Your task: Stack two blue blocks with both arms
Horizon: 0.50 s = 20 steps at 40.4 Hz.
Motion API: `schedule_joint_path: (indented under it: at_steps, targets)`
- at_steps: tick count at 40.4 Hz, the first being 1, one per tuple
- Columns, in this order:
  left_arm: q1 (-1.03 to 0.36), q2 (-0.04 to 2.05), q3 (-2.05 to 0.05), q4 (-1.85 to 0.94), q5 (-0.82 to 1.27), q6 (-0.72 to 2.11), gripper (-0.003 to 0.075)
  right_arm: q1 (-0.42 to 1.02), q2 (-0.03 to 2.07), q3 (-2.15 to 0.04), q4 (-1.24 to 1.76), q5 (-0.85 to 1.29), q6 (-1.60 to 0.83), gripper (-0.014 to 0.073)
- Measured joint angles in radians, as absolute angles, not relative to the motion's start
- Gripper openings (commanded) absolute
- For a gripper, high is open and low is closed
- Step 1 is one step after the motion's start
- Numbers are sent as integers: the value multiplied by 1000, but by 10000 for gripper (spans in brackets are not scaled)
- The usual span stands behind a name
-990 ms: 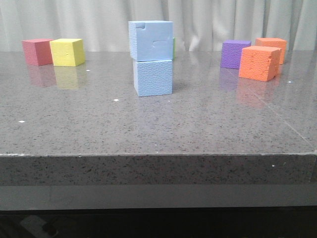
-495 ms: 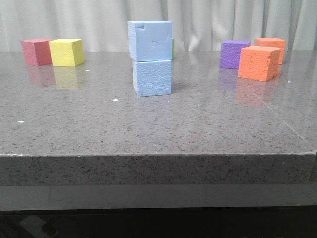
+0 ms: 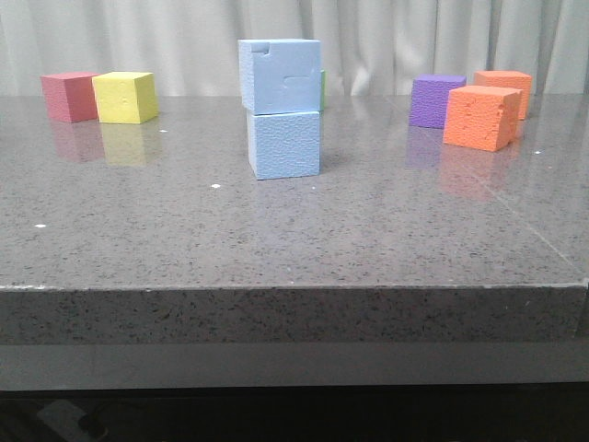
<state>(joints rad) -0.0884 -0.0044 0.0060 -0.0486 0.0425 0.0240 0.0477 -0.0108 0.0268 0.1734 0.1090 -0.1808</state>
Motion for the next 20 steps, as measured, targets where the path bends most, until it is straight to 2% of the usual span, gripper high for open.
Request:
schedule_joint_path:
  at_steps: [14,20]
  targets:
    - [-88,-4,6,-49,42,24,-20,48,-11,27,173,81,-176,-67]
    - [-88,-4,6,-49,42,24,-20,48,-11,27,104,22,-99,-67]
